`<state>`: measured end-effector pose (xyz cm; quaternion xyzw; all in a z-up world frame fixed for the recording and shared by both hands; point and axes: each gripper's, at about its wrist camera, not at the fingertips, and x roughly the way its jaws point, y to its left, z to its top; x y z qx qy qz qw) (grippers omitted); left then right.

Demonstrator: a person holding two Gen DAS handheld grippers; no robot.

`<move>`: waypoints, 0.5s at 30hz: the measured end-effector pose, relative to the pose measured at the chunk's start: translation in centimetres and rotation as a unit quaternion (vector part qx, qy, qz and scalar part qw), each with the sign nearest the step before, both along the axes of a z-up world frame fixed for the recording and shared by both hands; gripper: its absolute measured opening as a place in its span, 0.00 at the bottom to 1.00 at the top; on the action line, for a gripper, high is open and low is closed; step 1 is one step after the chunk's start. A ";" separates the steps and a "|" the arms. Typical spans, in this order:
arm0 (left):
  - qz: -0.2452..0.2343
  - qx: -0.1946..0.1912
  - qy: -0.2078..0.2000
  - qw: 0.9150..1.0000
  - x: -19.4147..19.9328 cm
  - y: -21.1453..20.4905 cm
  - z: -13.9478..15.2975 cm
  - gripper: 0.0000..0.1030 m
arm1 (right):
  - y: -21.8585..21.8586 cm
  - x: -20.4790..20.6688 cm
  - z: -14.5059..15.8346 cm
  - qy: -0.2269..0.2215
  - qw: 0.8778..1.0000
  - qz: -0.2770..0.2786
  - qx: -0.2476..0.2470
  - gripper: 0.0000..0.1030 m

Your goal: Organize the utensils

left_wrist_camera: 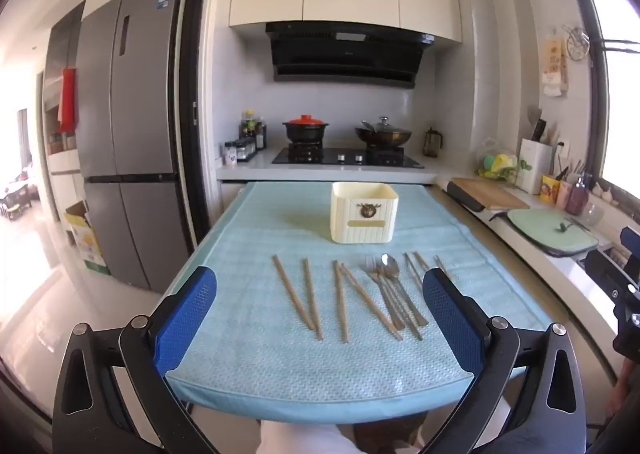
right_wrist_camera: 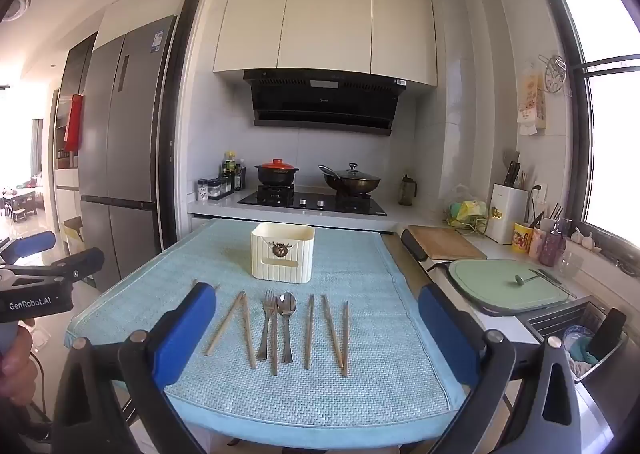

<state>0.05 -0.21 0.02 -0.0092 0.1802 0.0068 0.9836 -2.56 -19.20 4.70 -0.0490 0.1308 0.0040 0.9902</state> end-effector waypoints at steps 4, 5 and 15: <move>-0.003 0.005 0.002 1.000 0.0 -0.6 0.1 1.00 | 0.0 0.1 -0.2 0.004 1.000 0.002 0.001 1.00; -0.003 -0.007 0.012 1.000 0.7 0.0 0.5 1.00 | 0.0 0.2 -0.3 0.005 1.000 0.002 0.001 1.00; -0.006 -0.004 0.010 1.000 0.4 -0.1 -0.4 1.00 | -0.7 -0.3 0.2 0.003 1.000 0.001 0.007 1.00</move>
